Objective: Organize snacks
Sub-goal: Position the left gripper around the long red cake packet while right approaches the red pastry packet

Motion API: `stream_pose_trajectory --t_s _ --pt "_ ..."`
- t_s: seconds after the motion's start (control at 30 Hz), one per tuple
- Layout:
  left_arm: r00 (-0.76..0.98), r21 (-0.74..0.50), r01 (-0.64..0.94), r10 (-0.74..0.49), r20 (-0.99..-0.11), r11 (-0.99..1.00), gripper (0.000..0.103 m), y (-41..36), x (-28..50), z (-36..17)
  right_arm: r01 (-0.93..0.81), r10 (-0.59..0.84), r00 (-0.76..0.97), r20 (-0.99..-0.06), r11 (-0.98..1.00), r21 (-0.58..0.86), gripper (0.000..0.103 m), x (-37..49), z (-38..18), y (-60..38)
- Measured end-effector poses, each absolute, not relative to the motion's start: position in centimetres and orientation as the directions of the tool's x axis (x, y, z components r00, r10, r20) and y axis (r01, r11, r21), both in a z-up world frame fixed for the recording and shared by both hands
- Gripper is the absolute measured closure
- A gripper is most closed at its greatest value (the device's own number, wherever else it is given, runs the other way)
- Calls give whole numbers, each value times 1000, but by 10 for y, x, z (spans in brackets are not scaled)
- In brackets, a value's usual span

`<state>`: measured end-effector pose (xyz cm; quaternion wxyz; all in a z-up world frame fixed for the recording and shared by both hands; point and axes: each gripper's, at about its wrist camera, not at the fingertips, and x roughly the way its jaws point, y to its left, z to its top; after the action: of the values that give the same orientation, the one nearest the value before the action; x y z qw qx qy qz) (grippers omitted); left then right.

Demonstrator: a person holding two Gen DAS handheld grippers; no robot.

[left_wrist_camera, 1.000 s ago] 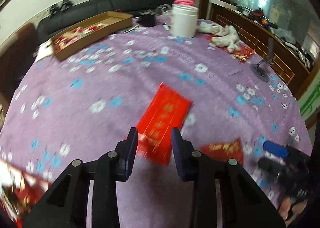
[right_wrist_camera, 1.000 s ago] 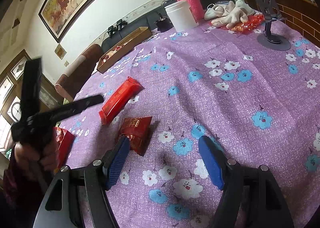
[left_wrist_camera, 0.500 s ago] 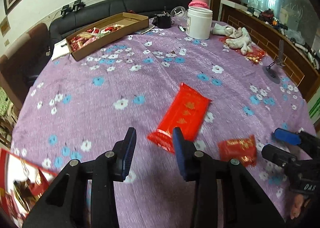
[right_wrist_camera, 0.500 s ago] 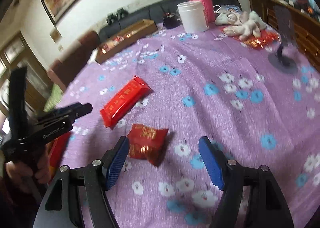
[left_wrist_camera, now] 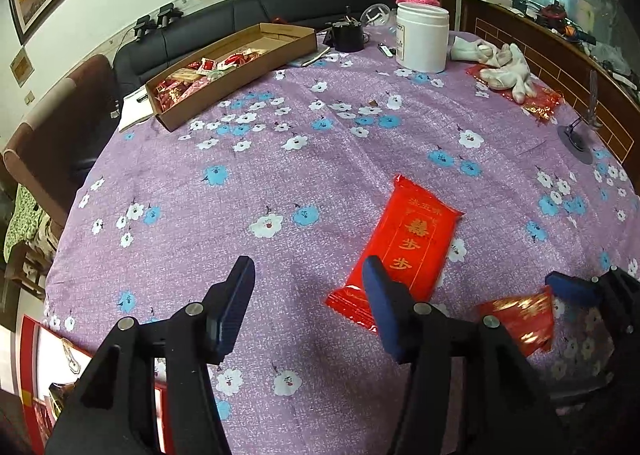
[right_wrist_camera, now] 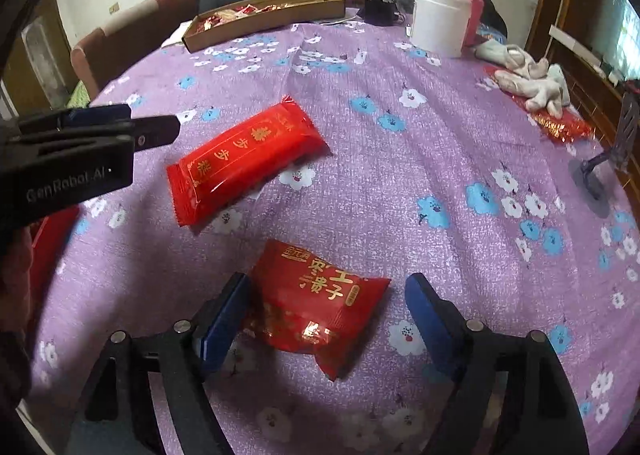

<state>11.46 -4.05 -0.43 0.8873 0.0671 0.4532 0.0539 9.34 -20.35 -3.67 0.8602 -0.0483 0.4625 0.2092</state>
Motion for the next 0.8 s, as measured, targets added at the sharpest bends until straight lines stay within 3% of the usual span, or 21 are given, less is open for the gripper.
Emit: stream_pose_trajectory --t_s 0.1,0.2,0.37,0.53,0.67,0.73,0.77,0.8 --pt "579 155 -41 150 -801 987 48 -36 115 -3 -405 335 484 -808 905 133 52 96 -35 -217" --pt "583 146 -37 140 -800 989 48 -35 114 -1 -395 374 461 -805 899 191 60 100 -32 -236" --pt "574 140 -3 117 -810 990 48 -43 119 -6 -356 448 453 -770 883 304 70 105 -28 -278" --pt "559 176 39 125 -820 984 43 -56 134 -18 -324 484 430 -762 871 370 70 112 -36 -301" --pt "550 183 54 124 -826 982 43 -60 141 -25 -350 491 412 -767 863 365 59 108 -40 -299" --pt "552 170 71 103 -827 983 40 -61 142 -27 -378 485 412 -771 861 340 45 103 -38 -294" --pt "556 169 76 99 -825 983 34 -61 142 -27 -385 474 414 -777 865 323 32 101 -37 -293" --pt "563 175 79 101 -820 981 30 -61 142 -27 -397 453 421 -786 871 289 29 98 -35 -291"
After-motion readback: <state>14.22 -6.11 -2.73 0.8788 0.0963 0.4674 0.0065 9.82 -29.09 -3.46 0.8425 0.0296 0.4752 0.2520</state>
